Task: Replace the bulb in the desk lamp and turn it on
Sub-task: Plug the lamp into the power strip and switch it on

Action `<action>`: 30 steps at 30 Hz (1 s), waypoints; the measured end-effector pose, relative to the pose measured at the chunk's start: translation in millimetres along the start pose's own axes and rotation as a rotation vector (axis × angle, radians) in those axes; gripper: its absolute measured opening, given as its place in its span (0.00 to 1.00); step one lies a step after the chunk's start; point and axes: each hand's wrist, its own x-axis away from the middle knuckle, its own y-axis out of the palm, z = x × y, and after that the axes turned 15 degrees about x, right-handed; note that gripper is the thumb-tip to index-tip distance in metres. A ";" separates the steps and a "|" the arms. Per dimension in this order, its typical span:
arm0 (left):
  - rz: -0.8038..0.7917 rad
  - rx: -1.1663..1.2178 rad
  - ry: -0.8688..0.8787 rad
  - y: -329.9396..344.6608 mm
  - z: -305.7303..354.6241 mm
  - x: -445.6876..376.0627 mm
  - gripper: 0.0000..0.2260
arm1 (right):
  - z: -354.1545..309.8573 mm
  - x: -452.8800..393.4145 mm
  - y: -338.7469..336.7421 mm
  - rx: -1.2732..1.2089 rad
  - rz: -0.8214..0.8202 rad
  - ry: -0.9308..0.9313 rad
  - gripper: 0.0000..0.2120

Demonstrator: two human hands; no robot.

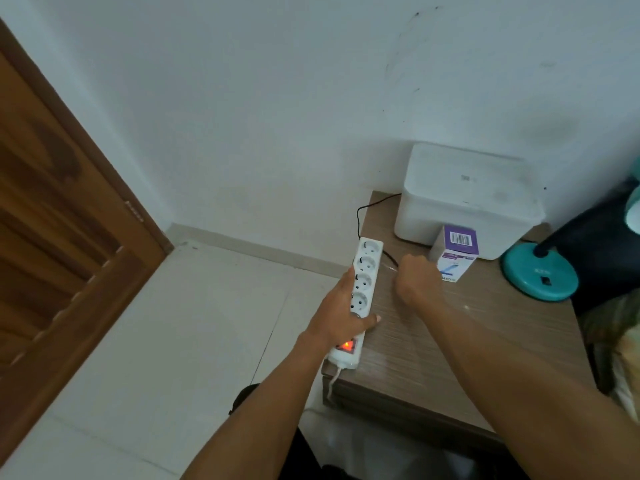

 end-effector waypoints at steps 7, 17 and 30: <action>0.004 0.023 0.041 -0.8 1.1 1.5 0.45 | -10.3 -7.3 -23.7 -0.429 0.117 0.066 0.07; 0.011 0.065 0.024 0.8 -7.4 -1.5 0.47 | -33.8 5.7 -34.7 -0.811 0.137 -0.005 0.06; 0.026 0.069 0.055 -0.4 -11.6 -5.1 0.48 | -31.9 11.6 -6.4 -0.798 0.138 -0.008 0.05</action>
